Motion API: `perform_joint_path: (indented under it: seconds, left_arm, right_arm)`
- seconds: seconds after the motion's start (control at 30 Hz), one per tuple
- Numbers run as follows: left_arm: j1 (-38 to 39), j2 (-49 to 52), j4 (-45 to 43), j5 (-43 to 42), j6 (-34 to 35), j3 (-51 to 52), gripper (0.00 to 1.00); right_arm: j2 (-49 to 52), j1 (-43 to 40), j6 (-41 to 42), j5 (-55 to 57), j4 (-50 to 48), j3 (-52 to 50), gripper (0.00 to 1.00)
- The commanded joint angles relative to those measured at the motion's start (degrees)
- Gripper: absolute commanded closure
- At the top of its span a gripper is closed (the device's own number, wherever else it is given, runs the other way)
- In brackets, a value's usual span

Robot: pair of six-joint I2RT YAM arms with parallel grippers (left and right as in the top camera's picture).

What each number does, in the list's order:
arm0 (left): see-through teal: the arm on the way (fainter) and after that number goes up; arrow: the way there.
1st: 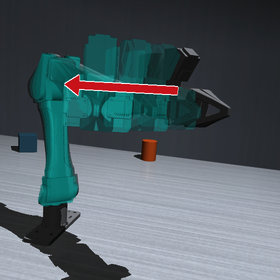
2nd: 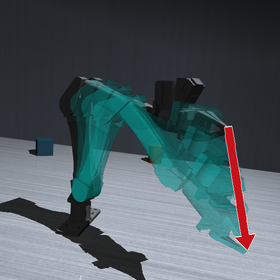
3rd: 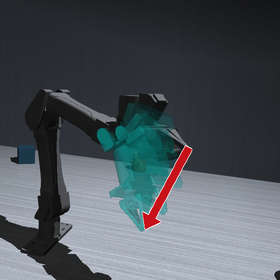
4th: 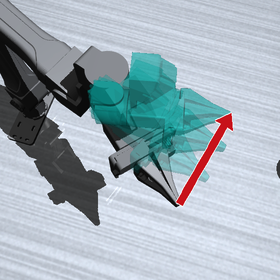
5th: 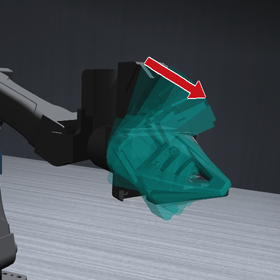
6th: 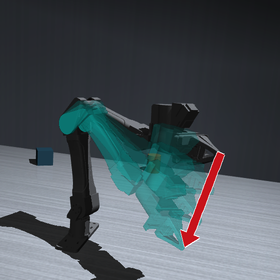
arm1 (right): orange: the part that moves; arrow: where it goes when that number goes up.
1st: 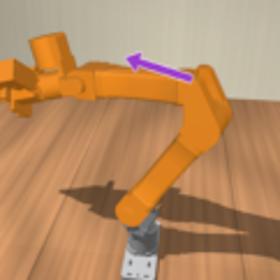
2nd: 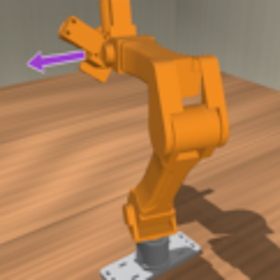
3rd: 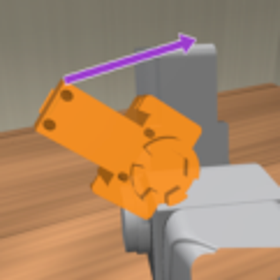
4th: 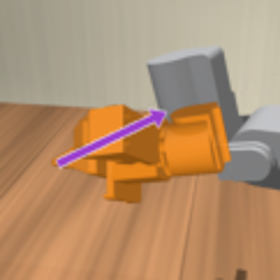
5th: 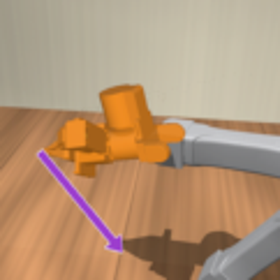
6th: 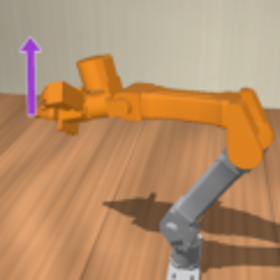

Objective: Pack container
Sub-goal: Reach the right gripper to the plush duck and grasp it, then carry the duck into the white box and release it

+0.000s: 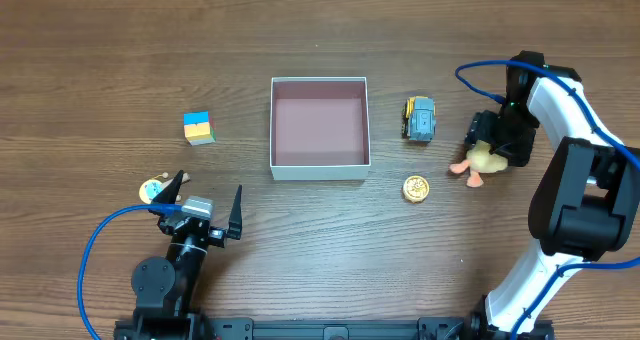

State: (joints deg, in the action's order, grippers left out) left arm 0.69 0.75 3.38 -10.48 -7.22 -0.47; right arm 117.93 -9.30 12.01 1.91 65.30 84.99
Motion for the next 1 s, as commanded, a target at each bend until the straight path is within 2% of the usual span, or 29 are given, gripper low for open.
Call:
perform_joint_path:
  seconds: [0.0,0.07,0.1,0.17,0.27,0.43,0.47,0.5,0.6,0.67,0.73,0.97]
  left_arm:
    - [-0.42,-0.39,-0.02,0.37,1.03,0.2,0.0]
    - [-0.42,-0.39,-0.02,0.37,1.03,0.22,0.0]
    - [-0.42,-0.39,-0.02,0.37,1.03,0.2,0.0]
    - [-0.42,-0.39,0.0,0.37,1.03,0.22,0.0]
    - [-0.42,-0.39,-0.02,0.37,1.03,0.22,0.0]
    - [-0.42,-0.39,0.0,0.37,1.03,0.22,0.0]
    - [-0.42,-0.39,0.0,0.37,1.03,0.2,0.0]
    - [-0.42,-0.39,0.0,0.37,1.03,0.22,0.0]
    - [-0.42,-0.39,0.0,0.37,1.03,0.22,0.0]
    - [-0.42,-0.39,-0.02,0.37,1.03,0.22,0.0]
    - [-0.42,-0.39,0.0,0.37,1.03,0.2,0.0]
    - [-0.42,-0.39,0.0,0.37,1.03,0.2,0.0]
  right_arm:
    - [0.2,-0.2,0.48,0.63,-0.35,0.09,0.54]
    - [0.17,-0.2,0.5,0.61,-0.26,0.15,0.7]
    - [0.17,-0.2,0.52,0.59,0.2,0.48,0.73]
    - [0.17,-0.2,1.77,0.59,2.99,2.97,0.73]
    - [0.15,0.24,1.77,0.15,11.47,12.48,0.73]
    - [0.15,4.98,1.75,-11.19,28.5,40.19,0.73]
    - [0.09,8.9,1.7,-12.33,31.78,47.74,0.72]
    - [-1.05,13.07,1.73,-12.31,31.67,50.25,0.72]
    - [-2.23,26.71,1.88,-8.81,29.62,51.17,0.67]
    - [-1.01,34.99,6.86,-0.07,27.78,51.08,0.65]
    - [0.72,39.76,8.92,2.99,26.4,51.08,0.65]
    - [9.25,45.44,11.21,2.34,24.0,51.08,0.64]
